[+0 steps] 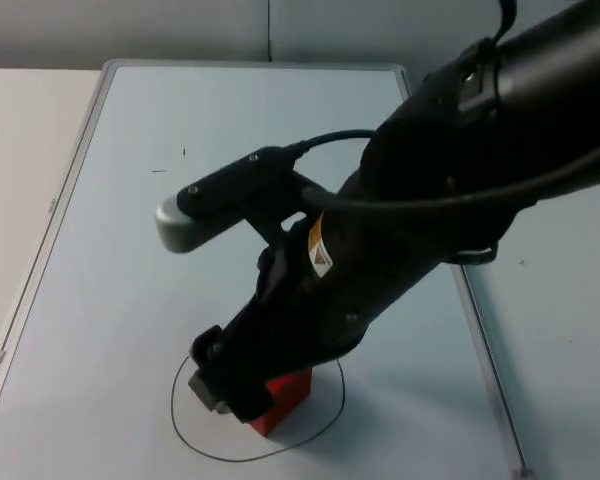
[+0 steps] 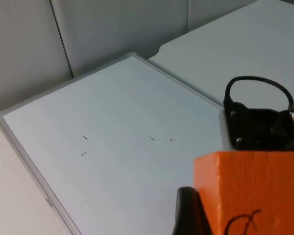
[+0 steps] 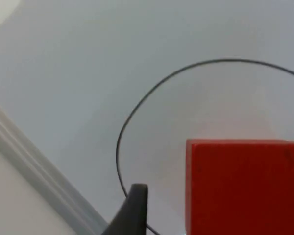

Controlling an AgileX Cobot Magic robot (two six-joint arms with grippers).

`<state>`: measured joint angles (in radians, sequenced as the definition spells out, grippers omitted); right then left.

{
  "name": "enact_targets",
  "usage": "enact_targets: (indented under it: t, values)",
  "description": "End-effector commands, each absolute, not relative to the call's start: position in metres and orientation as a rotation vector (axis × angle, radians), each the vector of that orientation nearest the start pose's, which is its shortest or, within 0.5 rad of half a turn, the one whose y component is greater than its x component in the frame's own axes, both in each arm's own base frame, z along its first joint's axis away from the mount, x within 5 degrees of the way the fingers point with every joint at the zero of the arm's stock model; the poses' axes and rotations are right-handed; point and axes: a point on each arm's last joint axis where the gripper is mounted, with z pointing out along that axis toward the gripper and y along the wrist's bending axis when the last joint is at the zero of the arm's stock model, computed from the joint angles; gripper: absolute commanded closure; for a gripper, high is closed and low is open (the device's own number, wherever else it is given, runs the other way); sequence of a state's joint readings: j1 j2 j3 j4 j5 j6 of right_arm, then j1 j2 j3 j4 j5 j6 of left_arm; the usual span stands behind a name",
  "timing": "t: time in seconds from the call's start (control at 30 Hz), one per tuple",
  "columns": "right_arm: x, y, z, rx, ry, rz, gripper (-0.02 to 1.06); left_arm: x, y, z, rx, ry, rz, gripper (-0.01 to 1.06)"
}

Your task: Pick up one cube with the left hand and another cube with the right hand. First place the cube in the right hand at the target position, then stack the cube in the left hand on top.

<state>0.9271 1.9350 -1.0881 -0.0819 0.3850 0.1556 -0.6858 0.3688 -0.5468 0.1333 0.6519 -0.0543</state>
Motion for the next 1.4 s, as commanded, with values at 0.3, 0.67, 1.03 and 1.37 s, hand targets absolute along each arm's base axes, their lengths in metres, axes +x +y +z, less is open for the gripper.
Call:
enact_targets:
  t: [0.3,0.67,1.03,1.37]
  values:
    - [0.211,0.275,0.245,-1.049,2.256,0.362,0.15,0.059,-0.039,0.315,0.65,1.836,-0.355,0.82]
    - [0.155,0.184,0.391,-0.933,1.818,0.354,0.18,0.059,-0.039,0.315,0.651,1.835,-0.353,0.82]
    - [0.098,0.098,0.41,-0.841,1.705,0.328,0.18,0.059,-0.039,0.315,0.653,1.834,-0.346,0.82]
    - [0.081,0.076,0.392,-0.828,1.685,0.337,0.18,0.059,-0.039,0.315,0.656,1.83,-0.344,0.82]
